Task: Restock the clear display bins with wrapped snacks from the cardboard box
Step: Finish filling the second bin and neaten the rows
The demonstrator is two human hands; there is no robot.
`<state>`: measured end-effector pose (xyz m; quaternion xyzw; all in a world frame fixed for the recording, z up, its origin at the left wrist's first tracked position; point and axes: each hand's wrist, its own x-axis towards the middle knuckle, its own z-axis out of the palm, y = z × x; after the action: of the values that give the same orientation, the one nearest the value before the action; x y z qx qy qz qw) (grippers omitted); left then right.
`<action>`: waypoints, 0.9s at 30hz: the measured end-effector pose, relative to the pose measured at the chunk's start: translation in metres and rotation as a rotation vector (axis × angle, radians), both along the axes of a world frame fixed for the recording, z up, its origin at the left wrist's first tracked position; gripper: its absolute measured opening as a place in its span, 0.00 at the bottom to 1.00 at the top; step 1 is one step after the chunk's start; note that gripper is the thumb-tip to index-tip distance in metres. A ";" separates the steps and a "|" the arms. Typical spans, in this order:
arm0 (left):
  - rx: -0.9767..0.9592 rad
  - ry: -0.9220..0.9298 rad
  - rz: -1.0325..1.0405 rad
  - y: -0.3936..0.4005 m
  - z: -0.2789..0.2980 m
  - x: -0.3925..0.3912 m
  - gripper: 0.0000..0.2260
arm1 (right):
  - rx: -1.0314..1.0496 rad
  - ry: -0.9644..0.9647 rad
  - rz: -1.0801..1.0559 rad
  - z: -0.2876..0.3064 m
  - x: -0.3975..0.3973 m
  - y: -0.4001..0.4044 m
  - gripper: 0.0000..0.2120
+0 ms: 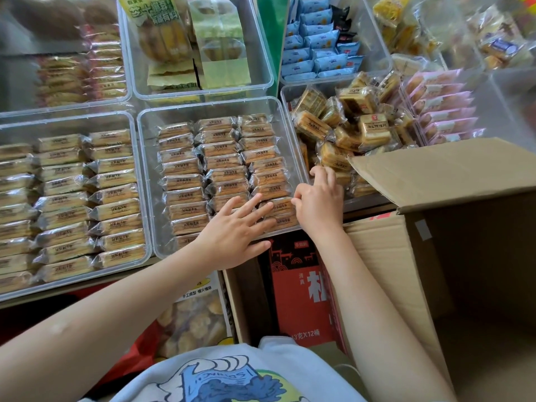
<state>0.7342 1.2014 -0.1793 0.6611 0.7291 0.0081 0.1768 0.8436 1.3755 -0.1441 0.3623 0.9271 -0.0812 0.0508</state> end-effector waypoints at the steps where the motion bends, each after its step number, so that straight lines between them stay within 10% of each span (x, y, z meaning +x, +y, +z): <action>1: -0.006 0.002 -0.003 0.002 0.000 0.000 0.32 | 0.006 0.003 -0.003 -0.001 0.000 -0.001 0.05; 27: -0.051 -0.048 0.091 0.008 0.006 -0.012 0.31 | 0.054 0.089 -0.030 0.001 -0.025 0.010 0.05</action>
<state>0.7218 1.2093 -0.1738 0.6223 0.7539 0.0137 0.2104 0.8189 1.3853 -0.1430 0.3734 0.9248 -0.0731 -0.0015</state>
